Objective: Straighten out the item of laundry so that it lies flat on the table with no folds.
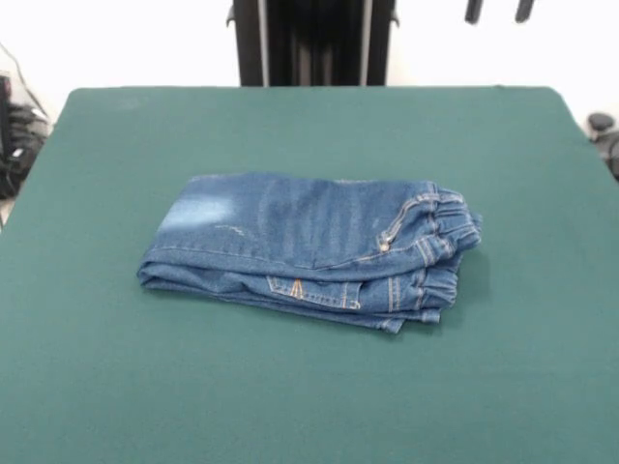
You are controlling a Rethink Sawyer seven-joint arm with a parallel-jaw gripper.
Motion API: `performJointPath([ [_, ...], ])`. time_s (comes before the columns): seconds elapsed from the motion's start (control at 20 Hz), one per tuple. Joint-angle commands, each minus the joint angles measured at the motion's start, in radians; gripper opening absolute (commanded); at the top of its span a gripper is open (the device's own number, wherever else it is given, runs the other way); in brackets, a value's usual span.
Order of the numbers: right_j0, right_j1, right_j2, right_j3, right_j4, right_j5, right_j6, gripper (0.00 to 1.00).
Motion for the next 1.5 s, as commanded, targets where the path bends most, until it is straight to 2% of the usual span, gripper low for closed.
performJointPath([
  [0.05,0.047,0.24,-0.01,-0.165,0.074,-0.095,0.345,1.0],
  [0.4,0.07,0.411,-0.03,-0.28,0.095,-0.214,0.376,1.0],
  [0.75,0.081,0.475,-0.075,-0.332,0.109,-0.232,0.388,1.0],
  [1.15,0.085,0.556,-0.068,-0.353,0.149,-0.282,0.406,1.0],
  [1.5,0.11,0.561,-0.106,-0.353,0.176,-0.27,0.408,1.0],
])
